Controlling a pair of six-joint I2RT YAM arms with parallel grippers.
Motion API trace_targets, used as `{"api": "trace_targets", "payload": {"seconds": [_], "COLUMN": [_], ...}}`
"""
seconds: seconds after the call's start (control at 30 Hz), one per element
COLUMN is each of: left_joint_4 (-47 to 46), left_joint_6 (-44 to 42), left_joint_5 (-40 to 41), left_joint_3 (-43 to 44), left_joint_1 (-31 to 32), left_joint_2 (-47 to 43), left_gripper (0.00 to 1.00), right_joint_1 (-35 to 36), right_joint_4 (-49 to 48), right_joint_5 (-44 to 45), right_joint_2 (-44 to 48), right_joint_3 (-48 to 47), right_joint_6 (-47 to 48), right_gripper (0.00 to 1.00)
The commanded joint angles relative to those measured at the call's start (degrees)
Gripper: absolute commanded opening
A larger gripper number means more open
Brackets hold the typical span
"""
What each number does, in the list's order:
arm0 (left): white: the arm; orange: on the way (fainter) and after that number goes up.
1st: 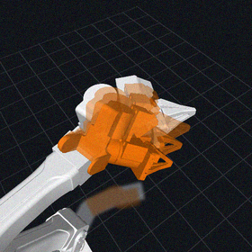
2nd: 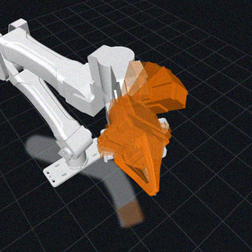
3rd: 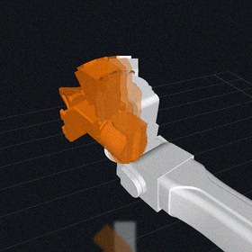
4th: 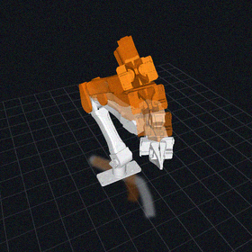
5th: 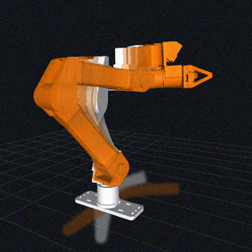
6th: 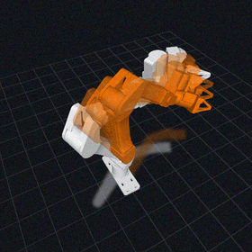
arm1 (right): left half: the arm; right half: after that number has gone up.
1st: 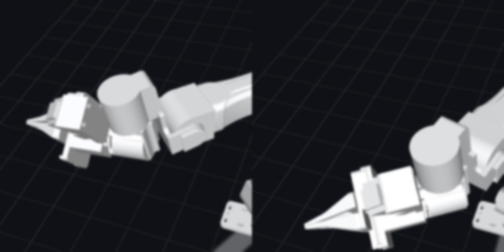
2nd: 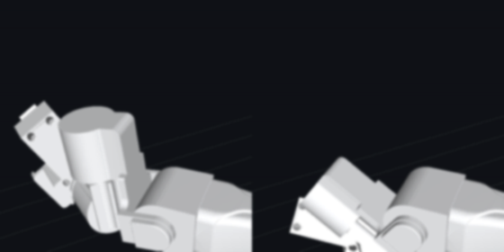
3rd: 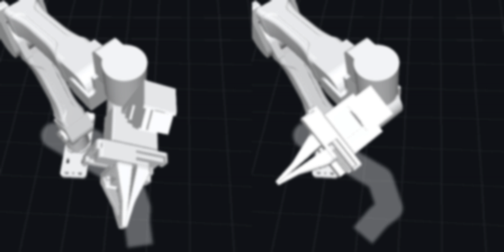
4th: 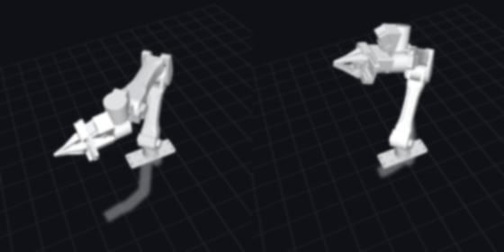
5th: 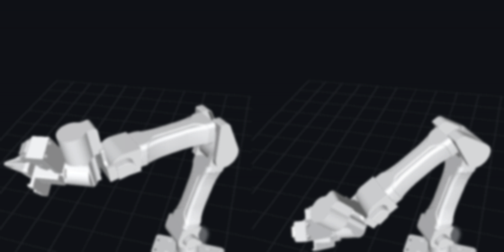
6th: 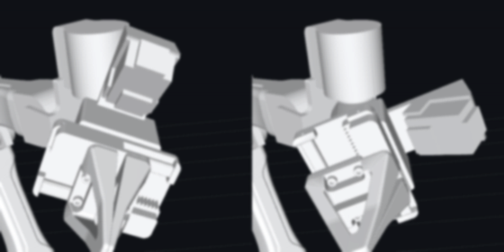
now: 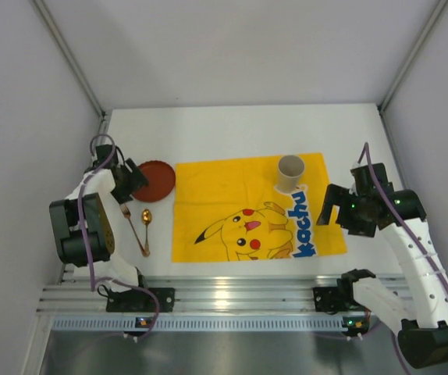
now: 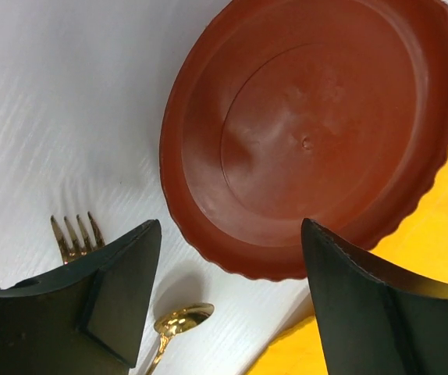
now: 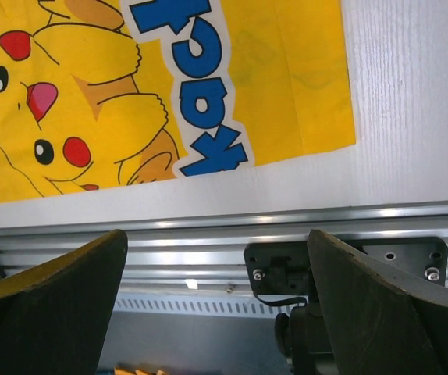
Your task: Set the dinner table for one person
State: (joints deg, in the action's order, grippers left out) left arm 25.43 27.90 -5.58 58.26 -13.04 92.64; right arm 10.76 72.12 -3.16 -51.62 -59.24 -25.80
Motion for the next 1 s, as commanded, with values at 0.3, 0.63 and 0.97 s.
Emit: {"api": "trace_targets", "payload": {"seconds": [0.3,0.63,0.97], "left_joint_4": [-3.3,-0.6,2.6], "left_joint_6": [-1.7,-3.2,-2.3], "left_joint_5": [-1.2,-0.9,-9.4], "left_joint_3": [4.1,8.5,11.3], "left_joint_1": [-0.5,-0.8,-0.2], "left_joint_2": [9.3,7.5,-7.4], "left_gripper": [0.34,0.00,0.00], "right_joint_1": [0.9,0.9,0.9], "right_joint_4": [0.8,-0.9,-4.0], "right_joint_5": [2.3,1.6,1.8], "right_joint_2": [0.1,-0.6,-2.9], "right_joint_3": [-0.3,0.7,0.4], "right_joint_6": [-3.7,-5.7,-5.7], "right_gripper": [1.00,1.00,1.00]}}
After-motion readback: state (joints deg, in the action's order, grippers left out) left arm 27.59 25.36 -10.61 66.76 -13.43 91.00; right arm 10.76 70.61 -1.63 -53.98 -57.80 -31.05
